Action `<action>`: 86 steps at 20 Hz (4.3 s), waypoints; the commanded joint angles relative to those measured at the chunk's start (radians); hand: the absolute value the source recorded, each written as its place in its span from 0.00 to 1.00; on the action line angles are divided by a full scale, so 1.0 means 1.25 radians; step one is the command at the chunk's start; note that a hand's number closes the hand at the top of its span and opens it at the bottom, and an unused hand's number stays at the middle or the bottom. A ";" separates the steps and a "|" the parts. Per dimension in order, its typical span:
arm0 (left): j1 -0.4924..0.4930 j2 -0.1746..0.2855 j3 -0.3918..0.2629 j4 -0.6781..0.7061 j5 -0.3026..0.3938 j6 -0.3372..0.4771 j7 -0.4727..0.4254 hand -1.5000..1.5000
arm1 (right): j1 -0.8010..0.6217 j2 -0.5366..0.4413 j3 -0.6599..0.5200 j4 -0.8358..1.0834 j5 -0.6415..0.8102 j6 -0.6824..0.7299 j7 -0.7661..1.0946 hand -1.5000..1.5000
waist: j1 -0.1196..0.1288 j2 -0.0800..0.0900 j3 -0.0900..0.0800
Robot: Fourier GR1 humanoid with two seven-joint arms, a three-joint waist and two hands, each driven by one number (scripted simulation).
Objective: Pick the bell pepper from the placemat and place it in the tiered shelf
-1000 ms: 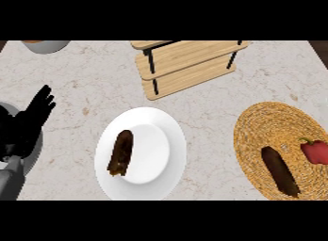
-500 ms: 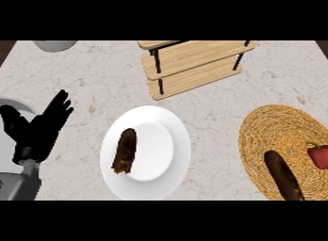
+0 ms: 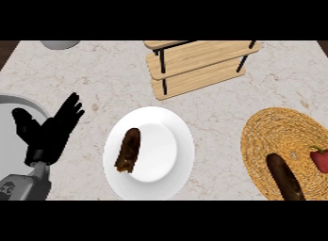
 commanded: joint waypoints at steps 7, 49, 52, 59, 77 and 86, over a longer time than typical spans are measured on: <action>0.081 0.010 0.005 0.066 -0.016 -0.004 0.014 0.50 | -0.013 -0.025 0.025 -0.146 0.008 -0.063 0.211 0.00 | 0.014 0.010 -0.014; 0.086 -0.043 0.097 0.081 -0.089 -0.087 0.021 0.50 | -0.065 0.307 0.166 -0.355 0.519 -0.302 0.593 0.00 | 0.011 0.010 -0.012; 0.072 -0.066 0.105 0.059 -0.105 -0.057 0.049 0.50 | -0.097 0.330 0.181 -0.392 0.549 -0.286 0.638 0.00 | 0.010 0.009 -0.012; 0.056 -0.093 0.099 0.076 -0.137 -0.044 0.056 0.50 | -0.117 0.345 0.143 -0.265 0.568 -0.316 0.489 0.00 | 0.009 0.009 -0.012; 0.041 -0.092 0.157 0.130 -0.131 -0.109 0.017 0.50 | -0.119 0.417 0.242 -0.254 0.665 -0.318 0.323 1.00 | 0.004 0.010 -0.012; 0.060 -0.123 0.111 0.070 -0.162 -0.080 0.051 0.50 | -0.217 0.534 0.520 -0.497 0.769 -0.216 0.458 1.00 | 0.044 0.013 -0.016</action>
